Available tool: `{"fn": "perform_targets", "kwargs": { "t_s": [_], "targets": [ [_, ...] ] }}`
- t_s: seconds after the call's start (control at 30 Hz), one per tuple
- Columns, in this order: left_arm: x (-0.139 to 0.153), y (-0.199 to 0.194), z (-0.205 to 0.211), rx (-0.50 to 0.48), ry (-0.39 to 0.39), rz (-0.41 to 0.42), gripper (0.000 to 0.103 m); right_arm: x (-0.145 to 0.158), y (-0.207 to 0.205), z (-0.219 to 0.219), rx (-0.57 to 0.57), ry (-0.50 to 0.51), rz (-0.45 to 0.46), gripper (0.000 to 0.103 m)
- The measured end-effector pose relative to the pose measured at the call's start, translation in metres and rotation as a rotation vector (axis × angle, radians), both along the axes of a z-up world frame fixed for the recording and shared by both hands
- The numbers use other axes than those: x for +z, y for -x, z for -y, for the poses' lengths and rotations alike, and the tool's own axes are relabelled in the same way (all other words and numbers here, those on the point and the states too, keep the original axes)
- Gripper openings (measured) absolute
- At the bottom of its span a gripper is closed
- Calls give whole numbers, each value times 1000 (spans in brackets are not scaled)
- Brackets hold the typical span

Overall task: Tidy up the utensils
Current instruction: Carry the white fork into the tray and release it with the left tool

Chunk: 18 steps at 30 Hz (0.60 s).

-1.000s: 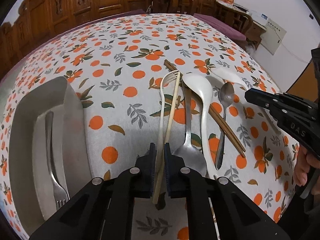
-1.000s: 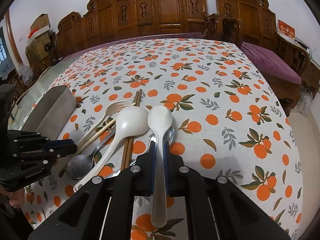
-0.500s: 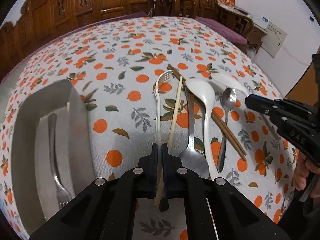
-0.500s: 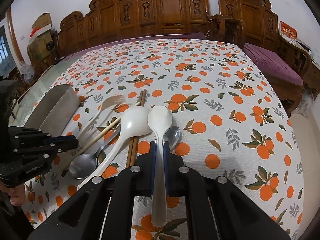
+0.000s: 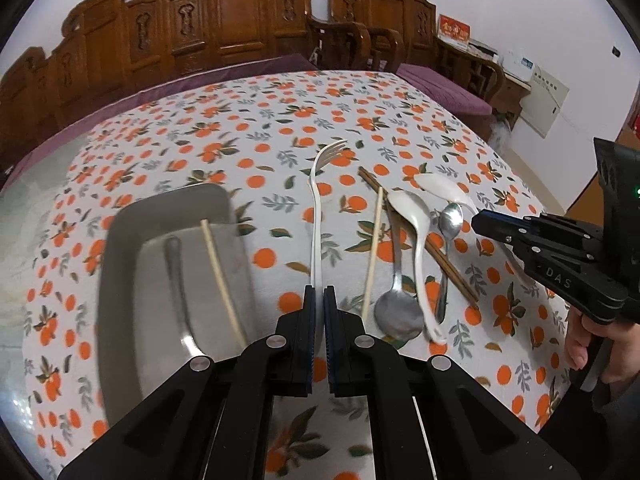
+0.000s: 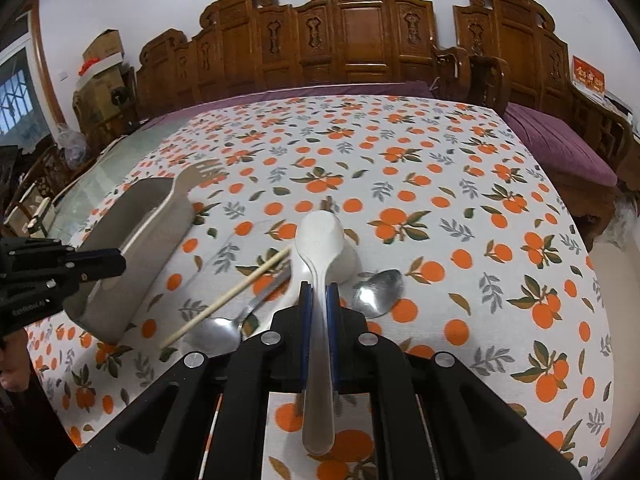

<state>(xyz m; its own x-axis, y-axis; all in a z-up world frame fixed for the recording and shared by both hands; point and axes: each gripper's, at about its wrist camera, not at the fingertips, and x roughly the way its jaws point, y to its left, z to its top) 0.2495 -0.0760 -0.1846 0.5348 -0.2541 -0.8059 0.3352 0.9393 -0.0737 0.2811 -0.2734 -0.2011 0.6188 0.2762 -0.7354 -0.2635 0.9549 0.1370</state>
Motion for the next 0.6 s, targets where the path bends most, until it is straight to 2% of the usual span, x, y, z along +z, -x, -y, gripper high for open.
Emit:
{"fn": "perform_targets", "kwargs": {
  "t_s": [0.3, 0.6],
  "targets": [
    [13, 17, -42, 50, 2, 20, 3, 0, 3, -15, 31, -2, -5, 9],
    [14, 27, -78, 124, 22, 16, 3, 8, 11, -34, 74, -10, 12, 9]
  ]
}}
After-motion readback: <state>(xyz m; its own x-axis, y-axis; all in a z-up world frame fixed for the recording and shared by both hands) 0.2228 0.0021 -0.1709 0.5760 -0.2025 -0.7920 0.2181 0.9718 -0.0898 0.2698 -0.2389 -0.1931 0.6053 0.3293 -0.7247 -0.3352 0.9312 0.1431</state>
